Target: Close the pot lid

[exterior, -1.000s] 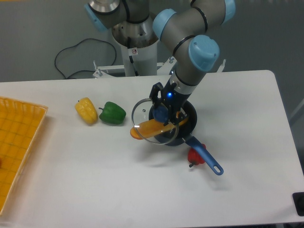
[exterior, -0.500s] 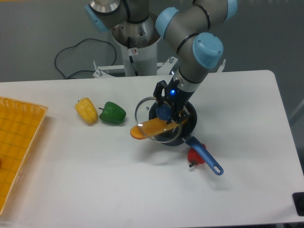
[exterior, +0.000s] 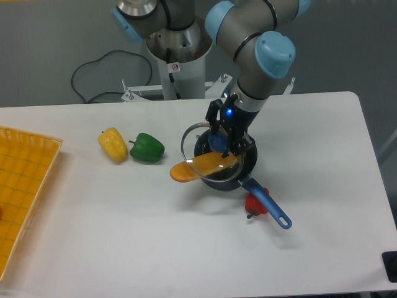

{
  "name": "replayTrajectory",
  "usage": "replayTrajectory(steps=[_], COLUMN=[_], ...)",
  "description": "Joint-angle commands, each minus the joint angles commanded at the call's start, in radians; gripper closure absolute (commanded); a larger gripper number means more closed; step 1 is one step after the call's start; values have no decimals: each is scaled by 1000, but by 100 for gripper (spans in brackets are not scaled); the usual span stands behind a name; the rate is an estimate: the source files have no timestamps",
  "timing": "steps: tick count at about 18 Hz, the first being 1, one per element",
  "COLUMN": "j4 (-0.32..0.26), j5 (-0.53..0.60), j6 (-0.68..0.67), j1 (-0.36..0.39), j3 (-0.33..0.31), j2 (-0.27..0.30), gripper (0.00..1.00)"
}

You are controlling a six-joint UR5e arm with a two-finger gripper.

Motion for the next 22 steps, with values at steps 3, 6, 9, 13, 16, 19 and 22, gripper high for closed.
replayTrajectory(steps=[3,6,9,13,16,19,22], j4=[23,35,35,37,38,38,43], j5=[0,2,0,0,0,2,2], j6=[0,6,23,26,28,37,43], j1=[-2,3,15,17,15,15,15], j3=[-18,-28,-29,-26,-23,-29,-41], j2=[-2,-12,-11,-12,-14,-14,-15], gripper=[51,51,51,51,51,51,51])
